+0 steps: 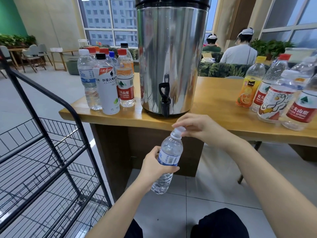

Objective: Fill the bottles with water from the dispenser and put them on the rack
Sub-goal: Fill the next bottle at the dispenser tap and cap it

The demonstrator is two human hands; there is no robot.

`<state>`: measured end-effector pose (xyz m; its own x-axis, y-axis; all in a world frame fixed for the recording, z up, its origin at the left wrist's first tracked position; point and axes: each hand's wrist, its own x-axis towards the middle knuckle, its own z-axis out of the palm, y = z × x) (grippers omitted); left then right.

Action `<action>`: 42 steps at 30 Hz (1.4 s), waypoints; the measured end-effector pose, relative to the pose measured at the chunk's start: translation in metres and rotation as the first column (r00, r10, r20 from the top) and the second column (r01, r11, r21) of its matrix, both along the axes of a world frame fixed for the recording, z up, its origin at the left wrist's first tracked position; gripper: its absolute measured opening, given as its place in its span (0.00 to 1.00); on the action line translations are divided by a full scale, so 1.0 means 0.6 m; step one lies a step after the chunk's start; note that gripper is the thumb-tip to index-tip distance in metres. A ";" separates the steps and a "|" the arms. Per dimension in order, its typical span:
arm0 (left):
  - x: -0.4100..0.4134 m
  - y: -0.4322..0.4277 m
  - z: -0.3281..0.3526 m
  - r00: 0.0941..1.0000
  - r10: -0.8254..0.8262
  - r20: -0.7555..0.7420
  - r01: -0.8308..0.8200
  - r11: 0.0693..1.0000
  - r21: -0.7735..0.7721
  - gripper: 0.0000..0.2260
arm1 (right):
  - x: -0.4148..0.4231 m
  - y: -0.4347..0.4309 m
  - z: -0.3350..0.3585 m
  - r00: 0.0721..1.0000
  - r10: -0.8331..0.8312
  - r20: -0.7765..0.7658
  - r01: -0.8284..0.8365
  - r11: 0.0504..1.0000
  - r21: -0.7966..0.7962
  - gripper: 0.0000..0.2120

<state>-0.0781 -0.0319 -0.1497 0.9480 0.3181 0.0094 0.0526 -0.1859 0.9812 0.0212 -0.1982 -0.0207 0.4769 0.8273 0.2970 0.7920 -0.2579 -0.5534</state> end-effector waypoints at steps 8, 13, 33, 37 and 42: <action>-0.029 0.008 0.008 0.999 -0.019 0.037 0.018 0.999 0.028 0.26 | -0.019 0.015 0.019 0.994 0.051 0.099 -0.036 0.989 -0.146 0.15; -0.044 0.023 0.016 0.998 0.008 0.057 -0.010 0.999 0.034 0.25 | -0.025 0.043 0.021 0.975 0.037 0.219 0.017 0.971 -0.240 0.11; -0.095 0.118 0.058 0.978 -0.198 0.059 0.197 0.980 0.021 0.21 | -0.064 0.127 0.026 0.677 0.122 0.726 0.038 0.979 -0.200 0.27; -0.091 0.102 0.057 0.989 0.026 0.143 -0.053 0.981 0.184 0.21 | -0.070 0.164 0.015 0.701 -0.157 0.696 0.361 0.919 -0.157 0.25; -0.095 0.132 0.070 0.996 0.005 0.092 -0.022 0.982 0.187 0.22 | -0.068 0.188 0.020 0.595 -0.073 0.800 0.264 0.958 -0.109 0.30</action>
